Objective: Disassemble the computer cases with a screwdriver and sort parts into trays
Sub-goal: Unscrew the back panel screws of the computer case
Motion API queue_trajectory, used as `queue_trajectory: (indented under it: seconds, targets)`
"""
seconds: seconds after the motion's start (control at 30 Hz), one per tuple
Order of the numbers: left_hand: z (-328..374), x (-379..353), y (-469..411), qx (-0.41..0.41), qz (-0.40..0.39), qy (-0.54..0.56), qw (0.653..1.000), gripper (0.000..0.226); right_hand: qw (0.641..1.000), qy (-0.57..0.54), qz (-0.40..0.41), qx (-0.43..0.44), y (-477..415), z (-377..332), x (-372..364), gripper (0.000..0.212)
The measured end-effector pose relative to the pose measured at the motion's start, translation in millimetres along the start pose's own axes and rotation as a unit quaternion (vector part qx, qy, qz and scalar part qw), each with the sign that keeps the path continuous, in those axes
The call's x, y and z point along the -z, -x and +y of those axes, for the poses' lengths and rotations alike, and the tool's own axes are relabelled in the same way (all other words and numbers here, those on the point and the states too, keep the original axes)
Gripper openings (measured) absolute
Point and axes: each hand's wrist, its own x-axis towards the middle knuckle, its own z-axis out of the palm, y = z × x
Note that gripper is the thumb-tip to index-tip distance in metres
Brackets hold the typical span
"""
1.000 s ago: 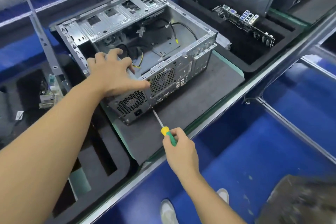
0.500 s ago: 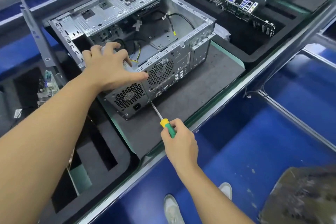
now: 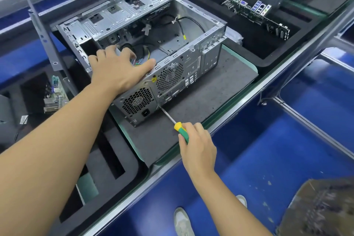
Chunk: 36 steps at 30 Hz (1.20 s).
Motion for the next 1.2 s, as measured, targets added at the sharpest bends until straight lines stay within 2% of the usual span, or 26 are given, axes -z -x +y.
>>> queue_trajectory:
  seconds: [0.07,0.17,0.27,0.37,0.43,0.53,0.63,0.7,0.77,0.8,0.83,0.9,0.97,1.03,1.2]
  targets:
    - [0.8,-1.4,-0.4,0.005,-0.001,0.003,1.0,0.081,0.996,-0.08,-0.018,-0.033,-2.5,1.1,0.6,0.014]
    - [-0.5,-0.8,-4.8,0.021,-0.033,0.017,0.999,0.074,0.971,-0.214,-0.051,-0.09,-7.0,3.6,2.7,0.007]
    - [0.0,1.9,-7.9,0.032,-0.05,-0.01,0.998,0.06,0.977,-0.197,-0.064,-0.046,-7.9,6.2,4.7,0.007]
    - [-0.1,2.4,-4.6,0.018,-0.041,-0.017,0.999,0.041,0.97,-0.22,-0.076,-0.067,-5.3,10.5,5.6,0.009]
    - [0.1,2.5,1.6,0.007,-0.042,-0.006,0.999,0.035,0.951,-0.273,-0.095,-0.111,-1.5,16.8,7.5,0.01]
    - [0.7,4.0,12.5,-0.005,-0.043,0.007,0.999,0.038,0.917,-0.327,-0.144,-0.179,5.0,28.7,15.6,0.016]
    - [2.7,4.8,22.3,-0.018,-0.036,0.022,0.999,0.037,0.883,-0.374,-0.202,-0.199,14.0,36.8,21.3,0.026]
    - [5.1,4.2,28.2,-0.024,-0.029,0.028,0.999,0.036,0.858,-0.415,-0.219,-0.208,25.0,37.6,20.7,0.021]
    - [7.8,2.1,33.2,-0.029,-0.02,0.03,0.999,0.032,0.846,-0.445,-0.197,-0.217,36.6,38.8,16.7,0.013]
    - [8.9,0.7,35.0,-0.03,-0.016,0.03,0.999,0.03,0.855,-0.44,-0.176,-0.211,41.7,39.6,14.6,0.01]
    - [9.7,-0.6,36.4,-0.03,-0.011,0.03,0.999,0.028,0.881,-0.405,-0.152,-0.189,45.4,40.8,12.6,0.008]
    - [11.1,-2.6,37.6,-0.028,-0.007,0.03,0.999,0.026,0.949,-0.279,-0.098,-0.109,50.9,43.5,7.7,0.011]
    - [12.3,-3.7,37.1,-0.025,-0.007,0.026,0.999,0.028,0.983,-0.174,-0.044,-0.034,54.4,42.7,4.2,0.016]
    - [12.9,-4.7,35.9,-0.02,-0.008,0.018,1.0,0.03,0.99,-0.138,-0.014,-0.003,55.9,41.0,1.8,0.016]
    - [14.0,-8.4,34.2,-0.012,-0.01,-0.006,1.0,0.032,0.995,-0.103,0.001,-0.003,58.0,38.6,-3.3,0.016]
